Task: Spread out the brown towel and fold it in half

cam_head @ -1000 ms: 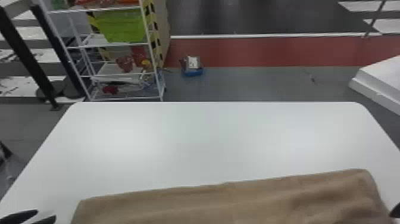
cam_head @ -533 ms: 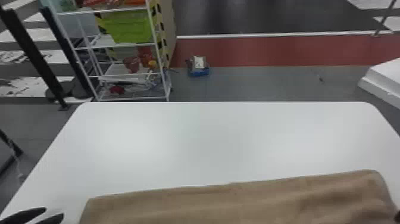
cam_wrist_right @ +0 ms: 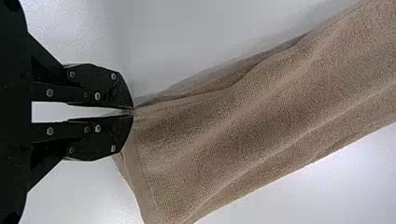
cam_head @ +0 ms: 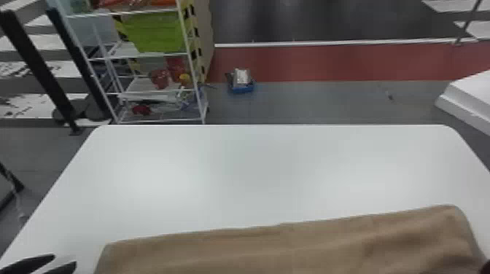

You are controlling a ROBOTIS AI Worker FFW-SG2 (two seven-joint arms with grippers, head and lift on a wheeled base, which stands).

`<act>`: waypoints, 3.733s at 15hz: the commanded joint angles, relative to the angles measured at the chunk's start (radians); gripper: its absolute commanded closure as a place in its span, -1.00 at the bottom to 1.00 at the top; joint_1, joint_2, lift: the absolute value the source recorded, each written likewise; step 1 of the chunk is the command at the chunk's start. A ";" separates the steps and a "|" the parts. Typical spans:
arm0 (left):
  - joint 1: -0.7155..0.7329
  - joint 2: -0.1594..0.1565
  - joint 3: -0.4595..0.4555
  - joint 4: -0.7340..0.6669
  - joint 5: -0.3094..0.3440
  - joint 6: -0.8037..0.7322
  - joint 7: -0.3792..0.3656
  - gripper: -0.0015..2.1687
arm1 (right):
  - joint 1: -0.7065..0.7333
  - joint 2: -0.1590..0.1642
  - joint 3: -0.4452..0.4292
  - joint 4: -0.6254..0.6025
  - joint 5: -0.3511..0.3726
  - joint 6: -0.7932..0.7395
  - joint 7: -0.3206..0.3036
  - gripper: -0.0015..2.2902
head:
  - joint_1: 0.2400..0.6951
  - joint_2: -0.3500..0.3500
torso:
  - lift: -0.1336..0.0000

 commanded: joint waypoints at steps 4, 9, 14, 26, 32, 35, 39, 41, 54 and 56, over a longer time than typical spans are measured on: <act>0.000 0.000 0.002 0.002 0.000 0.000 0.000 -0.98 | -0.005 -0.009 -0.056 -0.060 -0.106 0.050 0.006 -0.10 | 1.00 0.28 | -0.85; 0.000 0.002 -0.003 0.002 0.000 -0.006 0.005 -0.98 | 0.023 -0.023 -0.128 -0.060 -0.111 0.029 0.006 -0.10 | 1.00 0.22 | -0.85; -0.002 0.002 -0.005 0.002 0.000 -0.009 0.005 -0.98 | 0.003 -0.020 -0.119 -0.022 -0.089 0.013 0.006 -0.11 | 1.00 0.10 | -0.85; 0.000 0.006 0.000 0.011 0.006 -0.015 0.005 -0.98 | -0.086 0.003 -0.098 0.017 -0.163 0.332 0.006 -0.45 | 1.00 0.05 | -0.85; -0.002 0.008 -0.002 0.008 0.008 -0.015 0.003 -0.98 | -0.193 0.014 -0.067 0.127 -0.181 0.342 0.006 -0.44 | 1.00 0.01 | -0.85; -0.002 0.008 0.002 0.006 0.008 -0.015 0.001 -0.98 | -0.244 0.021 -0.033 0.173 -0.180 0.342 0.006 -0.44 | 1.00 0.03 | -0.85; 0.000 0.006 0.006 0.006 0.008 -0.015 0.000 -0.98 | -0.298 0.037 -0.006 0.235 -0.186 0.345 0.006 -0.44 | 1.00 0.07 | -0.85; 0.002 0.006 0.008 0.008 0.008 -0.015 0.000 -0.98 | -0.312 0.037 0.002 0.264 -0.189 0.339 0.006 -0.24 | 1.00 0.10 | -0.85; 0.003 0.008 0.006 0.009 0.014 -0.015 0.001 -0.98 | -0.358 0.029 -0.041 0.333 -0.332 0.526 0.006 -0.45 | 1.00 0.04 | -0.85; 0.003 0.008 0.006 0.009 0.014 -0.015 0.001 -0.98 | -0.368 0.038 -0.041 0.353 -0.353 0.520 0.006 -0.45 | 1.00 0.04 | -0.85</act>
